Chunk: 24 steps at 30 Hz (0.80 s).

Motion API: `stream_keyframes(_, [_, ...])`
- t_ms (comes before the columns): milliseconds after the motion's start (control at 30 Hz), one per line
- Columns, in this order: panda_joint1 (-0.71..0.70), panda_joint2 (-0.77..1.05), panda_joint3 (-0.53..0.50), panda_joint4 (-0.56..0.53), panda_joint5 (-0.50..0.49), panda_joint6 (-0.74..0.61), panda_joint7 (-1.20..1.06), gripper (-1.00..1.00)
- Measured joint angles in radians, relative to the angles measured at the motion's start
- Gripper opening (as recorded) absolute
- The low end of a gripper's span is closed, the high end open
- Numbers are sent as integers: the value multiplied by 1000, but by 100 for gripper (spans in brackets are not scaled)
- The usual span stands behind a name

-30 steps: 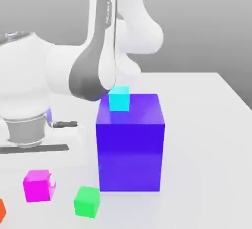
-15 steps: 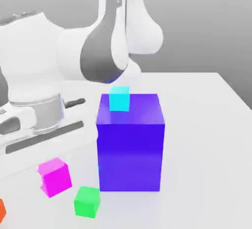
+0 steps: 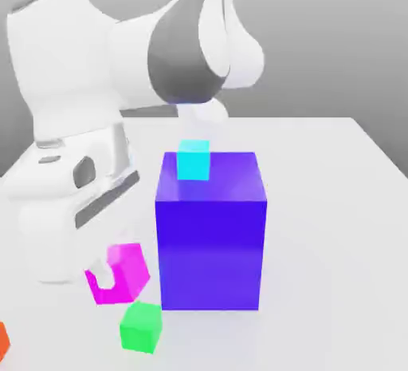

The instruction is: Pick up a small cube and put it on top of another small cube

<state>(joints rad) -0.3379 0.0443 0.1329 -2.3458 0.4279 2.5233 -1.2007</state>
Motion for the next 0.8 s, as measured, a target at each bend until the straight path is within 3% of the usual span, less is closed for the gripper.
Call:
stream_keyframes(67, [4, -7, 4, 2, 25, -9, -94, -100])
stream_keyframes(133, [10, -8, 6, -30, -12, 7, -159, -100])
stream_keyframes(233, [19, -6, 3, -108, -138, 51, -219, -100])
stream_keyframes(333, [16, 0, -22, -205, -357, 95, -181, -100])
stream_keyframes(400, [15, 17, -29, -227, -424, 120, -163, -100])
stream_keyframes(700, [24, 172, -47, -227, -488, 267, -128, -100])
stream_keyframes(733, [24, 187, -49, -227, -489, 280, -126, 100])
stream_keyframes(800, [24, 187, -49, -227, -489, 280, -126, 100])
